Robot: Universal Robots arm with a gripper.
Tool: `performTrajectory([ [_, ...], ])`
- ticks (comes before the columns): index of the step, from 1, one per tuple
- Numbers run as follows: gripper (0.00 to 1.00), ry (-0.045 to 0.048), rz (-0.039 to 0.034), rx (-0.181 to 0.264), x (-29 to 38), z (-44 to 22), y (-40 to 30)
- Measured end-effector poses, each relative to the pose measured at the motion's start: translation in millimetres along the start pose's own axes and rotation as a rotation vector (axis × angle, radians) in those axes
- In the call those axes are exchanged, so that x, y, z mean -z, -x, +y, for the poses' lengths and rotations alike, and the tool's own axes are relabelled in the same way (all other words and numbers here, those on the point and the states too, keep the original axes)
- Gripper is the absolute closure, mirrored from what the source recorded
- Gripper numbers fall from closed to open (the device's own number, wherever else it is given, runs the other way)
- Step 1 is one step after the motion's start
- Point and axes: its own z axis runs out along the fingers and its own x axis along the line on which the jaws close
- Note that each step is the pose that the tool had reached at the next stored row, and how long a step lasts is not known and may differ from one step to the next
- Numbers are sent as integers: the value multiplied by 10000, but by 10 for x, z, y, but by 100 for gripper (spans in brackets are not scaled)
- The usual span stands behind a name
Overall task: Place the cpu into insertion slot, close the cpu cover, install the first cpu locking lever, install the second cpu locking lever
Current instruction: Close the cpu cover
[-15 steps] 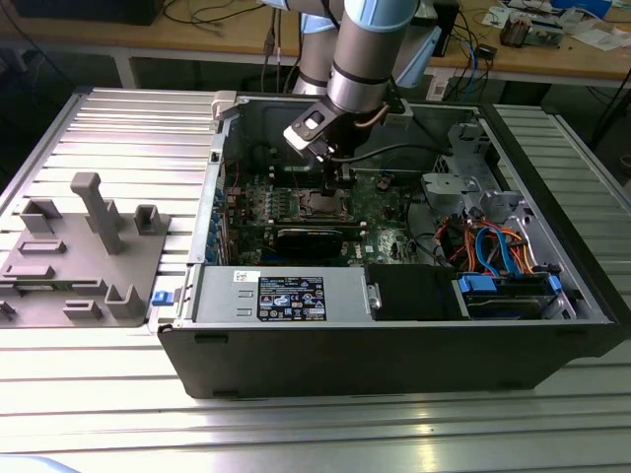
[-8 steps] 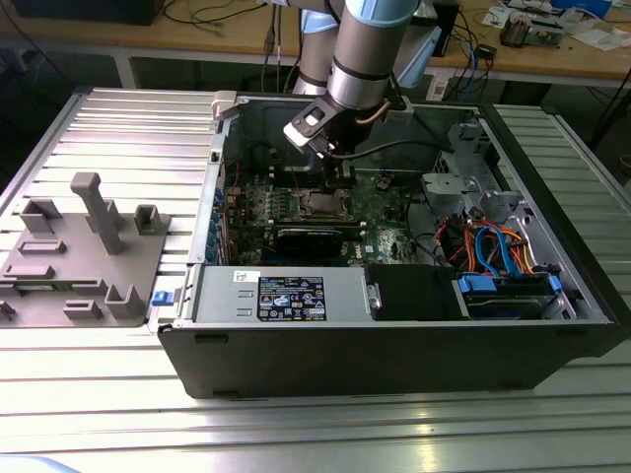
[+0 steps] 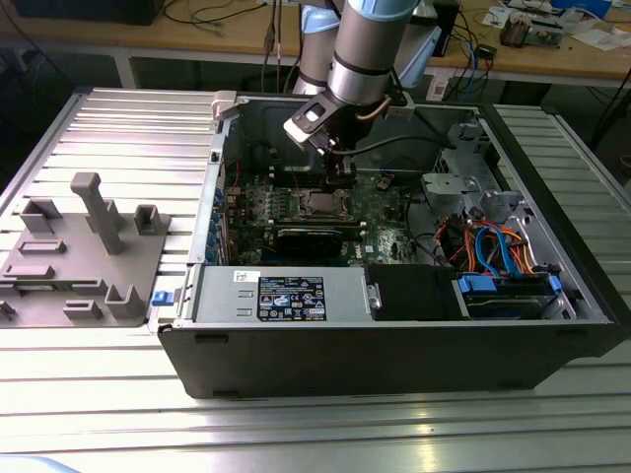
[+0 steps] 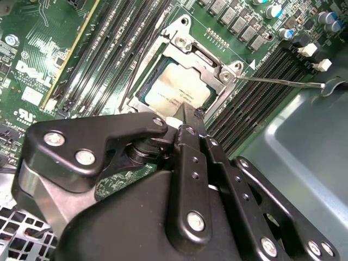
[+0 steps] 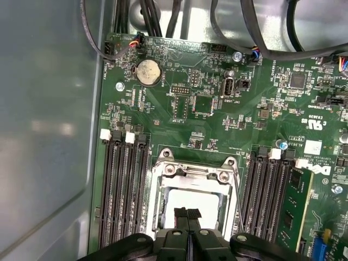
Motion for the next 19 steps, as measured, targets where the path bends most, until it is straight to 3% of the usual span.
performTrajectory([
  [12, 89, -1, -1, 0, 123, -12, -5],
  [17, 89, 0, 1, -15, 124, -12, -6],
  [18, 89, 11, 1, -15, 124, -12, -6],
  [19, 89, 95, -14, -12, 125, -11, -5],
])
